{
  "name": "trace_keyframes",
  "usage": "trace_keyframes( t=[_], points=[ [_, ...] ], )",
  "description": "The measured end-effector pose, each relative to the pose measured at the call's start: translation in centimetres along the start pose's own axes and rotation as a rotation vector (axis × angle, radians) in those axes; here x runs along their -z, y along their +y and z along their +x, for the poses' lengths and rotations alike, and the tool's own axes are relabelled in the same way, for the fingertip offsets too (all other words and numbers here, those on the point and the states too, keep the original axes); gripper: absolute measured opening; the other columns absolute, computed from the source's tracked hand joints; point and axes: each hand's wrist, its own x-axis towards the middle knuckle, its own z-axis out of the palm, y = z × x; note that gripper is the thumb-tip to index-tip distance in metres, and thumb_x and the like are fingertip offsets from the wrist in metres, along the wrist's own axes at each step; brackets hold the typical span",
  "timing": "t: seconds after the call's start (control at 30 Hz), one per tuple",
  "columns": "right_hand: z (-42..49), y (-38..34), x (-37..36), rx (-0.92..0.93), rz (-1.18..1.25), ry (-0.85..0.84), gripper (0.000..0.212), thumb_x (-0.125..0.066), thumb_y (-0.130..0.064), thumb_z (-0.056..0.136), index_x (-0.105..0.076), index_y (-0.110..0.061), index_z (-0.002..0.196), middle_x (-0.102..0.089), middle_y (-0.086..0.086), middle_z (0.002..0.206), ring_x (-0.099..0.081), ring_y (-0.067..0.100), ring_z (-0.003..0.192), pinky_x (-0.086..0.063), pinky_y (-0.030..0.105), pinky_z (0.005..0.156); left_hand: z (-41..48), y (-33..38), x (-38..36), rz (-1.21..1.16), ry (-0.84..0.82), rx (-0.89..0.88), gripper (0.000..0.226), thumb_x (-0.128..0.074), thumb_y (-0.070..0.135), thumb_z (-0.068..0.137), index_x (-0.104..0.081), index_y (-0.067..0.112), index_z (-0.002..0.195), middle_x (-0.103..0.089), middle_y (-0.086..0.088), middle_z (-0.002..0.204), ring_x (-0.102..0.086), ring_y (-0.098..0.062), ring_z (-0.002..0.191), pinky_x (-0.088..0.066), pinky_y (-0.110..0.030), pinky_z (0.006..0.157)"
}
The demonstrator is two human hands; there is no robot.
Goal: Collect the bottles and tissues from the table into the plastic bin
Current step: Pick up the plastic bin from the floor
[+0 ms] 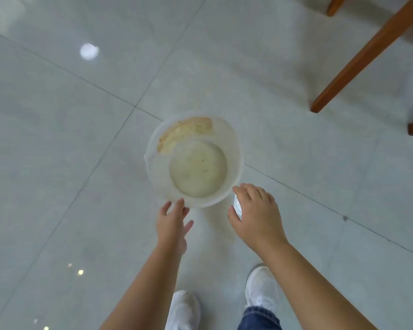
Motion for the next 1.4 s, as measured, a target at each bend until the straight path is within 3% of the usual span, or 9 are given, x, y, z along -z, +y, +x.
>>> trace_keyframes(
  t=[0.13, 0.3, 0.4, 0.5, 0.7, 0.83, 0.97, 1.13, 1.4],
  points=[
    [0.8, 0.2, -0.5, -0.006, -0.018, -0.037, 0.037, -0.044, -0.029, 0.087, -0.047, -0.013, 0.121, -0.051, 0.005, 0.124, -0.044, 0.025, 0.113, -0.031, 0.036, 0.094, 1.0, 0.7, -1.0, 0.002, 0.118, -0.016, 0.041, -0.058, 0.007, 0.089, -0.048, 0.004, 0.128, -0.06, -0.015, 0.111, -0.058, -0.023, 0.095, -0.046, -0.037, 0.078],
    [0.8, -0.1, 0.5, 0.002, -0.016, -0.031, 0.036, -0.046, -0.027, 0.086, -0.049, -0.012, 0.119, -0.052, 0.006, 0.123, -0.045, 0.026, 0.111, -0.032, 0.035, 0.092, -0.1, 1.8, -1.2, -0.038, 0.226, -0.017, 0.024, -0.056, -0.008, 0.081, -0.062, -0.001, 0.103, -0.06, -0.014, 0.081, -0.056, -0.019, 0.061, -0.05, -0.021, 0.058],
    [0.4, -0.3, 1.9, -0.012, 0.011, -0.021, 0.038, -0.047, -0.025, 0.086, -0.047, -0.012, 0.121, -0.051, 0.006, 0.124, -0.045, 0.026, 0.112, -0.032, 0.035, 0.092, -1.9, 2.2, -0.5, -0.008, 0.256, -0.027, 0.015, -0.056, -0.008, 0.077, -0.065, 0.004, 0.078, -0.059, -0.012, 0.077, -0.056, -0.024, 0.069, -0.047, -0.019, 0.056],
    [-0.5, -0.5, 4.0, -0.072, 0.045, -0.016, 0.041, -0.048, -0.026, 0.086, -0.044, -0.013, 0.125, -0.047, 0.006, 0.129, -0.042, 0.024, 0.117, -0.033, 0.035, 0.094, -4.5, 2.6, 0.8, 0.022, 0.236, -0.052, 0.024, -0.055, -0.008, 0.077, -0.059, 0.009, 0.06, -0.055, -0.011, 0.075, -0.053, -0.024, 0.071, -0.047, -0.02, 0.056],
    [-2.3, -1.6, 10.4, -0.232, 0.232, 0.077, 0.049, -0.052, -0.024, 0.085, -0.037, -0.015, 0.131, -0.044, 0.005, 0.134, -0.043, 0.025, 0.118, -0.039, 0.037, 0.088, -11.0, 5.7, 3.0, 0.053, 0.154, -0.122, 0.026, -0.058, -0.006, 0.077, -0.064, 0.012, 0.06, -0.059, -0.009, 0.069, -0.055, -0.022, 0.065, -0.05, -0.012, 0.045],
    [-4.1, -2.7, 15.7, -0.272, 0.435, 0.117, 0.049, -0.053, -0.025, 0.084, -0.037, -0.021, 0.13, -0.048, -0.001, 0.13, -0.049, 0.019, 0.112, -0.042, 0.033, 0.083, -16.1, 9.2, 3.9, 0.076, 0.077, -0.17, 0.026, -0.061, -0.003, 0.076, -0.073, 0.015, 0.061, -0.063, 0.002, 0.051, -0.059, -0.013, 0.054, -0.05, -0.013, 0.046],
    [-6.6, -5.3, 21.8, -0.295, 0.604, 0.161, 0.046, -0.056, -0.02, 0.084, -0.041, -0.021, 0.128, -0.053, -0.004, 0.126, -0.054, 0.012, 0.095, -0.043, 0.027, 0.077, -22.0, 13.8, 4.4, 0.105, 0.042, -0.236, 0.019, -0.064, -0.002, 0.076, -0.07, 0.016, 0.071, -0.067, 0.006, 0.049, -0.063, -0.009, 0.054, -0.05, -0.015, 0.049],
    [-10.8, -9.5, 30.0, -0.324, 0.756, 0.271, 0.043, -0.057, -0.016, 0.084, -0.045, -0.021, 0.126, -0.055, -0.005, 0.12, -0.057, 0.01, 0.085, -0.041, 0.025, 0.074, -30.9, 20.4, 5.3, 0.185, -0.033, -0.365, 0.033, -0.065, -0.002, 0.076, -0.07, 0.021, 0.053, -0.062, 0.001, 0.05, -0.06, -0.016, 0.056, -0.05, -0.021, 0.056],
    [-17.0, -15.6, 40.2, -0.294, 0.895, 0.421, 0.041, -0.06, -0.021, 0.084, -0.048, -0.029, 0.122, -0.054, -0.013, 0.111, -0.054, 0.0, 0.085, -0.039, 0.012, 0.064, -42.6, 28.8, 8.4, 0.31, -0.21, -0.561, 0.005, -0.073, 0.015, 0.081, -0.069, 0.018, 0.084, -0.073, 0.006, 0.062, -0.069, -0.004, 0.059, -0.048, -0.025, 0.063]
  ],
)
